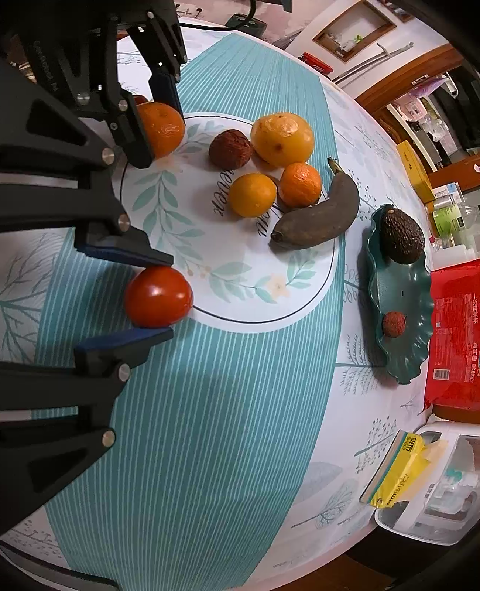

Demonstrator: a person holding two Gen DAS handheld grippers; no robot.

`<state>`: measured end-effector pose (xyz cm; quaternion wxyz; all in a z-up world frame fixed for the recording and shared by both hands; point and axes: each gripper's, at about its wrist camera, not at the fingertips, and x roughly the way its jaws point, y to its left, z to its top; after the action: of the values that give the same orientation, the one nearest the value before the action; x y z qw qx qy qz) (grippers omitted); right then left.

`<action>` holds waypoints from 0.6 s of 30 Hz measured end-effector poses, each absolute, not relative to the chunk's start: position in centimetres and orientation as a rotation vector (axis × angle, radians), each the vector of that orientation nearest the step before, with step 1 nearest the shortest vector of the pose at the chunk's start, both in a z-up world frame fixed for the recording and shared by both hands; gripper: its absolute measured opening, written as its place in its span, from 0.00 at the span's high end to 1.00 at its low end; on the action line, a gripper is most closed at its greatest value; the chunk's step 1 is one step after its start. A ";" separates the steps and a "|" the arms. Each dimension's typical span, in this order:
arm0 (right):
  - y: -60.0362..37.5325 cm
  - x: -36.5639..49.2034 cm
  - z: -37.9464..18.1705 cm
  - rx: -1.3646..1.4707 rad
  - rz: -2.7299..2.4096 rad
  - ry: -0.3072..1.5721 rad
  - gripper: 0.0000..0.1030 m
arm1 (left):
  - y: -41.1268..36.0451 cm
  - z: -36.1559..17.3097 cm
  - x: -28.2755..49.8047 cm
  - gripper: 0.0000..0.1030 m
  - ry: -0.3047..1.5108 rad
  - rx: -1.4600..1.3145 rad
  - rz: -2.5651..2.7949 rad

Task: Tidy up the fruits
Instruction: 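Grasp the orange with the left tool while the right tool grasps a cherry tomato, then carry orange and tomato to the green plate and release both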

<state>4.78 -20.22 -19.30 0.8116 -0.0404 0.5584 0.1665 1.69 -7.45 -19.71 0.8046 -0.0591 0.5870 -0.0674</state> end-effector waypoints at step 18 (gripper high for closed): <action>-20.1 5.6 -11.8 -0.094 0.378 1.044 0.69 | -5.7 -10.7 3.4 0.58 1.101 -0.134 -0.098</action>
<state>5.56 -20.08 -11.76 0.8488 -0.0444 0.4953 0.1795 3.37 -5.68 -10.71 0.8491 -0.0636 0.5224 -0.0464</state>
